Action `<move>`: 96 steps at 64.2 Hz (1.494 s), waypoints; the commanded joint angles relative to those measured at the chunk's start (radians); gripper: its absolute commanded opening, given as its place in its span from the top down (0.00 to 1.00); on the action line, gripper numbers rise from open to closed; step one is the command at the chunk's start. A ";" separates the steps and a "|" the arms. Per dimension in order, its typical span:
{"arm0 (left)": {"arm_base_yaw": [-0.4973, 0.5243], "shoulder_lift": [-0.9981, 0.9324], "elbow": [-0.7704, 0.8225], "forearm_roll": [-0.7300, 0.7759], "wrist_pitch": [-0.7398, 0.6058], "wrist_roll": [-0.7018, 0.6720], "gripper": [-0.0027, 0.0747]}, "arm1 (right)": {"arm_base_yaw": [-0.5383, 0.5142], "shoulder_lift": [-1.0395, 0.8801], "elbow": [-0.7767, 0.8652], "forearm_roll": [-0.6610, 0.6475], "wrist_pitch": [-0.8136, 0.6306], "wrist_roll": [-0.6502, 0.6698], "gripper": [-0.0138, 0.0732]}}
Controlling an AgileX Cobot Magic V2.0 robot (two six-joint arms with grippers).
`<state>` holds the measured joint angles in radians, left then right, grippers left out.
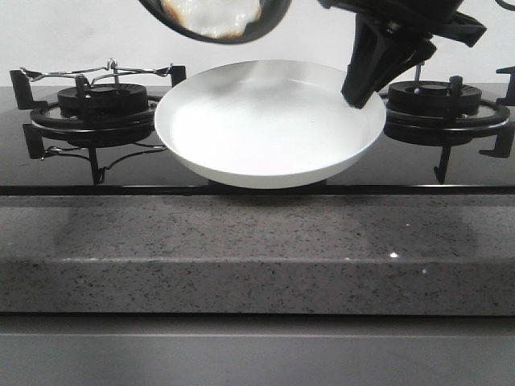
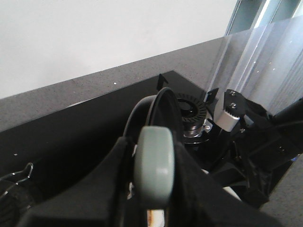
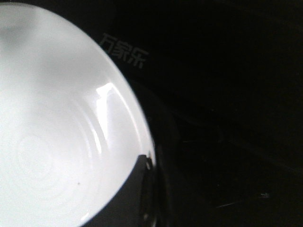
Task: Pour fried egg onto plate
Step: 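Lift the pan and tilt it over the held plate, then return the empty pan onto its burner with the left gripper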
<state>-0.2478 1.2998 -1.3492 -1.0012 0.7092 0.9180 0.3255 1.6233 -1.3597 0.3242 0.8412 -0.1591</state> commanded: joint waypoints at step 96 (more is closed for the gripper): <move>0.093 -0.025 -0.047 0.030 -0.222 -0.158 0.99 | 0.000 -0.050 -0.024 0.017 -0.040 -0.001 0.92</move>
<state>-0.2396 1.2957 -1.3516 -0.8171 0.5198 0.7830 0.3255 1.6233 -1.3597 0.3222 0.8447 -0.1590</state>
